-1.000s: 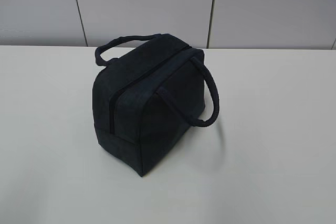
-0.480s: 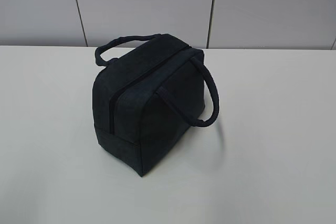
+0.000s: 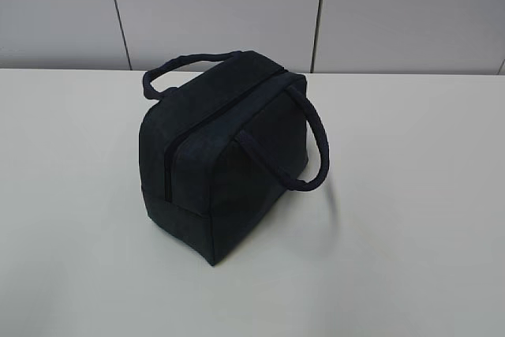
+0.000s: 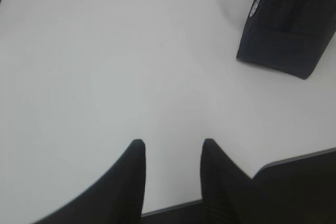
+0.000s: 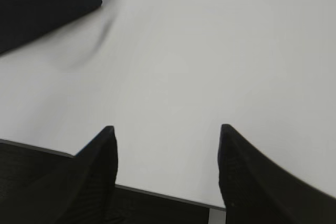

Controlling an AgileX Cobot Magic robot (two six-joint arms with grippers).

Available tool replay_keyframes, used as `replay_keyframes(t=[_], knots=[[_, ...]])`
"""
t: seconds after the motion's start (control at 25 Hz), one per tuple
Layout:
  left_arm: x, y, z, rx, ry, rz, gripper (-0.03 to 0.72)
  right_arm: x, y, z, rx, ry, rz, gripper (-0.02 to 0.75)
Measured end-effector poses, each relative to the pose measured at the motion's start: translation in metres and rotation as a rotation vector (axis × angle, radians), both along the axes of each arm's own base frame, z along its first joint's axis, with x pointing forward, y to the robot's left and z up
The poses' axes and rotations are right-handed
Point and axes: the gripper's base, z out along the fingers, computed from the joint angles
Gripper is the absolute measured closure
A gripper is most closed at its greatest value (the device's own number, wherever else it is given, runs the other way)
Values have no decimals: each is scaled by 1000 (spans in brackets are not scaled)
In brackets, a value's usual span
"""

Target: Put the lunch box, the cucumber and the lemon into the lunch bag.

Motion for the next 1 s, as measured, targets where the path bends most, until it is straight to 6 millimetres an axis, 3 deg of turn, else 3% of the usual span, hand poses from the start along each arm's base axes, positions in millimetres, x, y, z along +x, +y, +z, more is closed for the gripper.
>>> replay_keyframes(t=[1.0], knots=[[0,0,0,-4,-1,-2,449,0,0,0,0,0,-2,283]])
